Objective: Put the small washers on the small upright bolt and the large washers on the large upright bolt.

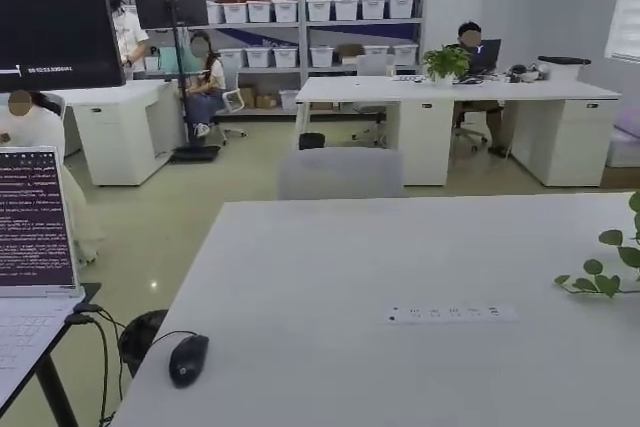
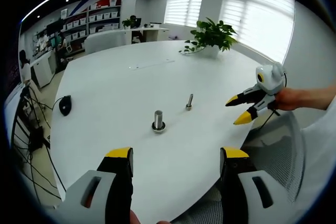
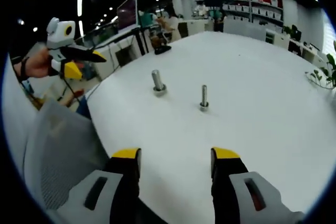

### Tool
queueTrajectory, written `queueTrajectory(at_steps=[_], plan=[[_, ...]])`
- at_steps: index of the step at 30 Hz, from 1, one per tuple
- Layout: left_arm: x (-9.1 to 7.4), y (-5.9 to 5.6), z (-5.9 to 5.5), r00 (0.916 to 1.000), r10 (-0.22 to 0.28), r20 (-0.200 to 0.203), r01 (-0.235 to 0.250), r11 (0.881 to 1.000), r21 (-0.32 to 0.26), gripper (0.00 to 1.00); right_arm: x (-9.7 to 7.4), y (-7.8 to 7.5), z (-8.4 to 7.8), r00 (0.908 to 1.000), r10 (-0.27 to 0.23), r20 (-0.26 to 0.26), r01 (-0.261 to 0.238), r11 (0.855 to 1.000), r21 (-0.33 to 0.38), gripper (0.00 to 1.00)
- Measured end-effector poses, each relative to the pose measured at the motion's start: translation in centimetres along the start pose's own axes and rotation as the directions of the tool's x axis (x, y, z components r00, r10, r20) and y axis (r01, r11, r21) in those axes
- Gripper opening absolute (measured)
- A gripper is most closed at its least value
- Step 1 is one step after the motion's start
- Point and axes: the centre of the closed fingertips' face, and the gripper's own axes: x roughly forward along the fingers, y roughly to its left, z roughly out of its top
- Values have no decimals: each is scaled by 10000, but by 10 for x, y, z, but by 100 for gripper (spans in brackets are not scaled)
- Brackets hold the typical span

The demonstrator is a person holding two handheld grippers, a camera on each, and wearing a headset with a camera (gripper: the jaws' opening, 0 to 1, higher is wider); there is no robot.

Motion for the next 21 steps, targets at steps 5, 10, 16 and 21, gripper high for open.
queueTrajectory(at_steps=[5, 10, 16, 21], plan=[[0, 2, -1, 10000, 76, -1, -76, 10000, 2, 67, -5, -5, 2, 9993, -244, 278, 235, 9992, 338, 58], [-1, 4, -1, 9999, 131, 62, -131, 9999, -22, 67, -7, -7, 6, 9984, -323, 458, 304, 9987, 411, 60], [-1, 4, -2, 9998, 159, 109, -158, 9998, -82, 67, -8, -10, 3, 9983, -400, 423, 383, 9984, 405, 61], [-2, 3, -6, 9997, 189, 142, -187, 9997, -166, 67, -9, -10, -3, 9985, -427, 329, 413, 9983, 421, 61]])
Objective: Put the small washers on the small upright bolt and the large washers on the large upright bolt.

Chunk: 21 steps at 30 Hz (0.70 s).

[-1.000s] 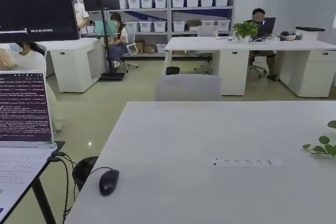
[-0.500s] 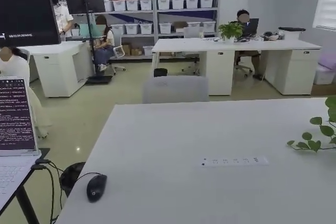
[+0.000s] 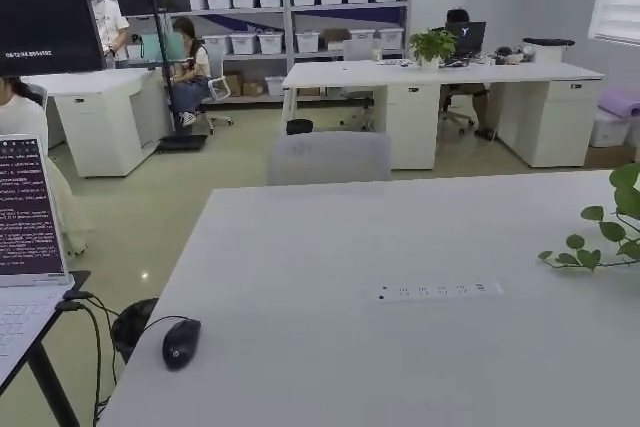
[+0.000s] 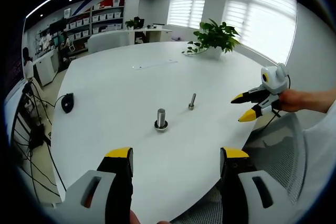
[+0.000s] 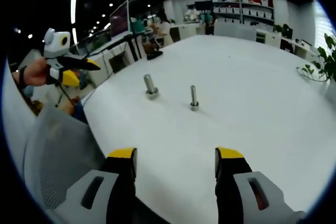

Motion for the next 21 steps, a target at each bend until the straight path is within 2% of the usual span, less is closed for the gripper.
queueTrajectory(at_steps=[11, 21], plan=[[-2, -1, -4, 10000, 16, 28, -16, 10000, -80, 67, -1, 2, -6, 10000, -44, -31, 44, 9999, 134, 63], [-1, -4, -1, 10000, -31, 94, 32, 10000, -57, 67, -2, 2, -8, 10000, -84, 4, 84, 9997, 219, 63]])
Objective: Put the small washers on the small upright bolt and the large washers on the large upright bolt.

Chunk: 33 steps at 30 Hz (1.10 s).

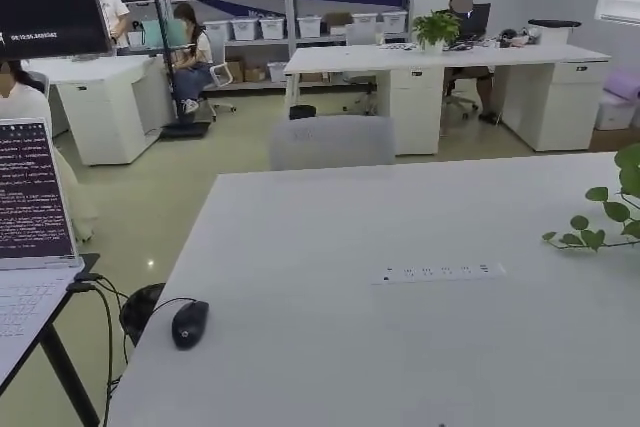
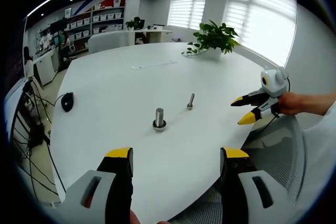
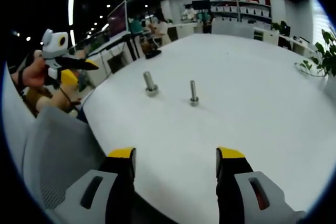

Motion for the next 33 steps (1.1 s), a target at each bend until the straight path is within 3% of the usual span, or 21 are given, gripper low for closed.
queueTrajectory(at_steps=[10, 33], plan=[[-1, -3, -4, 10000, -9, -43, 8, 10000, -25, 67, -2, 2, -8, 9999, 36, -149, -34, 9998, 182, 63], [-1, -5, -6, 9999, -72, -150, 73, 9999, 89, 67, -3, 2, -9, 9999, -17, -129, 20, 9997, 234, 63]])
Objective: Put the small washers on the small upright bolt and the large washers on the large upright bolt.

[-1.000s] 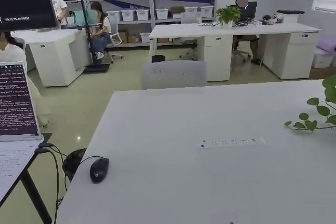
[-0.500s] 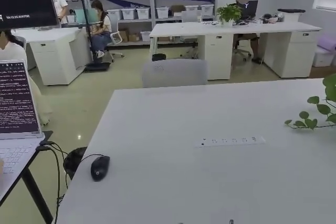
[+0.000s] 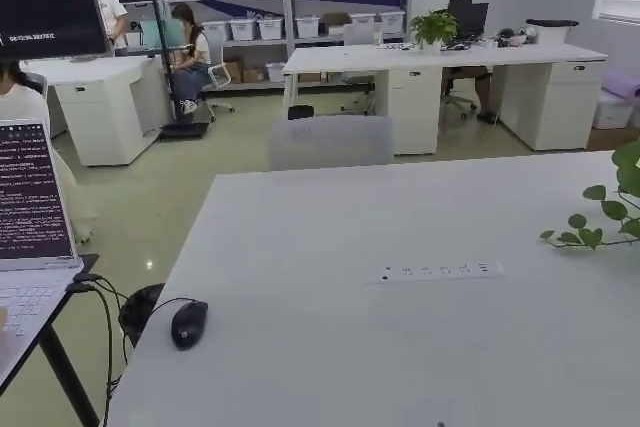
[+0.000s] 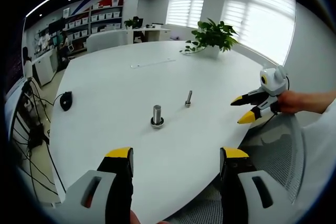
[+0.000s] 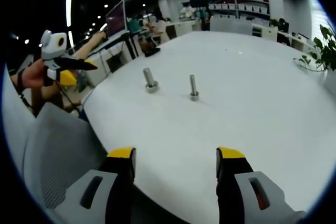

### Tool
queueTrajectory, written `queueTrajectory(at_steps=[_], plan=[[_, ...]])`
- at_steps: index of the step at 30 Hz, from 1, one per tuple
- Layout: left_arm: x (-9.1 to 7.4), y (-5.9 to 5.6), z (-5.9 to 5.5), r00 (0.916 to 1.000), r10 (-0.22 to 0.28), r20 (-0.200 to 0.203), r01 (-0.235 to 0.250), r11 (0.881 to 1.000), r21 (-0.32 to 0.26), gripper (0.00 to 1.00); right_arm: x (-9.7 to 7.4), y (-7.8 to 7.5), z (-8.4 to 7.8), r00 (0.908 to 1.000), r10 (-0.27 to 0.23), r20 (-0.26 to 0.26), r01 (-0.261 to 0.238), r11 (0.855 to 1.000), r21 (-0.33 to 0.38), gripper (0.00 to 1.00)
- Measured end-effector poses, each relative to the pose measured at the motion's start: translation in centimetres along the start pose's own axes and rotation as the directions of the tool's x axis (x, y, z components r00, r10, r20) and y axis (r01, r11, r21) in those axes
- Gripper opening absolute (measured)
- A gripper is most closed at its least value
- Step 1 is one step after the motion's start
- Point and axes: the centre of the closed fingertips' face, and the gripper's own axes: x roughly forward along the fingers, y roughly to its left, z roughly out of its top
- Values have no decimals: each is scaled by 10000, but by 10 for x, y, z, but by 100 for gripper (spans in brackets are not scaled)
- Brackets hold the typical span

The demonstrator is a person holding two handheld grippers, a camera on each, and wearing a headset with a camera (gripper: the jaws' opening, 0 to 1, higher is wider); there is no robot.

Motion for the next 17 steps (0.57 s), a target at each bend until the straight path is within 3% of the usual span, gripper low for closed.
queueTrajectory(at_steps=[17], plan=[[-1, 0, -2, 10000, 12, -29, -12, 10000, -48, 66, 1, 1, -3, 10000, 16, -87, -16, 10000, 46, 63]])
